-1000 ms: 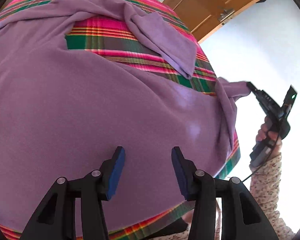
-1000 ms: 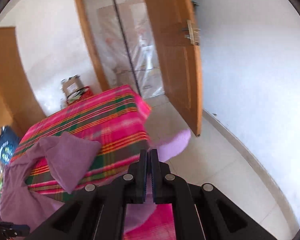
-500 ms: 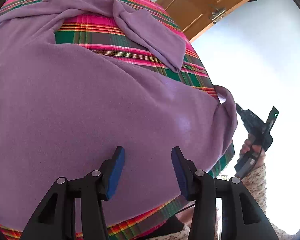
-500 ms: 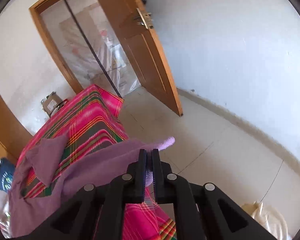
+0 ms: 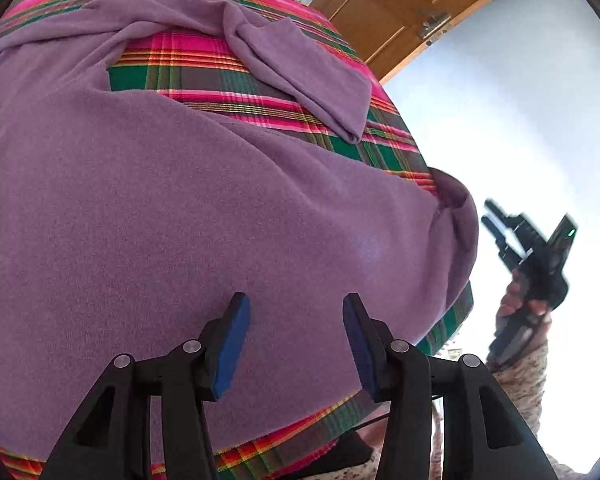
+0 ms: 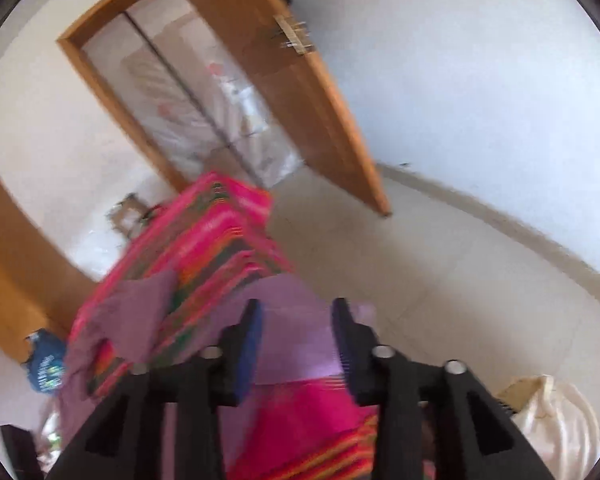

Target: Fold clothes

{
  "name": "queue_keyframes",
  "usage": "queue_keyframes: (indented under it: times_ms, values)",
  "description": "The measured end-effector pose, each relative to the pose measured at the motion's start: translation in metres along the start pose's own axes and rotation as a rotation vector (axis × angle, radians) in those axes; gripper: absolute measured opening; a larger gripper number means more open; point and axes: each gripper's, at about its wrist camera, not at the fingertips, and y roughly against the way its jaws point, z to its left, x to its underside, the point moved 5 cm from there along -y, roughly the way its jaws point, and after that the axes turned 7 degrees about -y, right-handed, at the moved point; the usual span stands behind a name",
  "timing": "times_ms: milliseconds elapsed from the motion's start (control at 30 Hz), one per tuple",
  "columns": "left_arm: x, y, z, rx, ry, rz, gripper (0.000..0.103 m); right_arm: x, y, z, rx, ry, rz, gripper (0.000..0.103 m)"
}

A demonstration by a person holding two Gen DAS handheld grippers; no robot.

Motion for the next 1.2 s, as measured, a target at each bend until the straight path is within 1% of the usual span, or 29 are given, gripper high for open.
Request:
queue_keyframes:
  times_ms: [33,67,100,200,233,333,367,400,433,467,500,533,567,600,667,767,833,900,1000,1200]
  values:
    - [0.0,-0.001,-0.001,-0.009,-0.008,0.0,0.052,-0.001,-0.001,0.009,-0.028,0.009,0.012,0.045]
    - [0.001,-0.002,-0.003,-0.021,-0.02,0.0,0.054,-0.003,-0.005,0.02,-0.03,0.043,0.021,0.05]
    - [0.002,-0.002,-0.005,-0.035,-0.033,0.0,0.056,-0.004,-0.014,0.029,0.0,0.086,0.056,0.052]
    - [0.004,-0.003,-0.011,-0.075,-0.071,-0.001,0.058,-0.002,-0.042,0.052,0.075,0.182,0.148,0.053]
    - [0.005,-0.003,-0.013,-0.089,-0.084,-0.001,0.058,-0.001,-0.05,0.057,0.085,0.198,0.179,0.053]
    - [0.008,-0.004,-0.018,-0.13,-0.118,0.001,0.059,0.009,-0.07,0.064,0.157,0.249,0.25,0.053]
    - [0.009,-0.005,-0.02,-0.145,-0.134,0.007,0.059,0.013,-0.075,0.064,0.186,0.267,0.266,0.048]
    - [0.01,-0.006,-0.023,-0.161,-0.153,0.015,0.059,0.014,-0.078,0.063,0.192,0.264,0.27,0.042]
    - [0.012,-0.006,-0.025,-0.173,-0.171,0.021,0.059,0.016,-0.08,0.062,0.196,0.26,0.274,0.027]
    - [0.013,-0.007,-0.028,-0.177,-0.191,0.026,0.059,0.017,-0.079,0.059,0.203,0.256,0.268,0.018]
    - [0.015,-0.008,-0.031,-0.185,-0.216,0.031,0.059,0.017,-0.078,0.057,0.211,0.252,0.262,0.015]
    - [0.017,-0.009,-0.034,-0.195,-0.243,0.037,0.059,0.017,-0.077,0.055,0.218,0.249,0.256,0.008]
    - [0.019,-0.01,-0.038,-0.205,-0.271,0.042,0.059,0.017,-0.073,0.054,0.222,0.253,0.247,0.004]
    - [0.021,-0.011,-0.042,-0.202,-0.289,0.046,0.059,0.018,-0.069,0.053,0.227,0.257,0.238,0.004]
    - [0.025,-0.013,-0.049,-0.184,-0.32,0.052,0.059,0.012,-0.055,0.052,0.223,0.241,0.192,0.004]
    - [0.031,-0.017,-0.055,-0.184,-0.349,0.06,0.059,0.004,-0.027,0.045,0.207,0.213,0.106,0.003]
    - [0.033,-0.017,-0.056,-0.187,-0.352,0.061,0.059,0.001,-0.008,0.036,0.213,0.192,0.048,0.003]
    - [0.033,-0.018,-0.056,-0.179,-0.347,0.065,0.059,0.001,0.002,0.027,0.22,0.166,0.013,0.003]
    - [0.036,-0.017,-0.056,-0.174,-0.337,0.068,0.059,0.002,0.013,0.001,0.223,0.075,-0.018,0.003]
    - [0.038,-0.016,-0.055,-0.163,-0.315,0.072,0.059,0.022,0.017,-0.039,0.225,-0.04,-0.018,0.003]
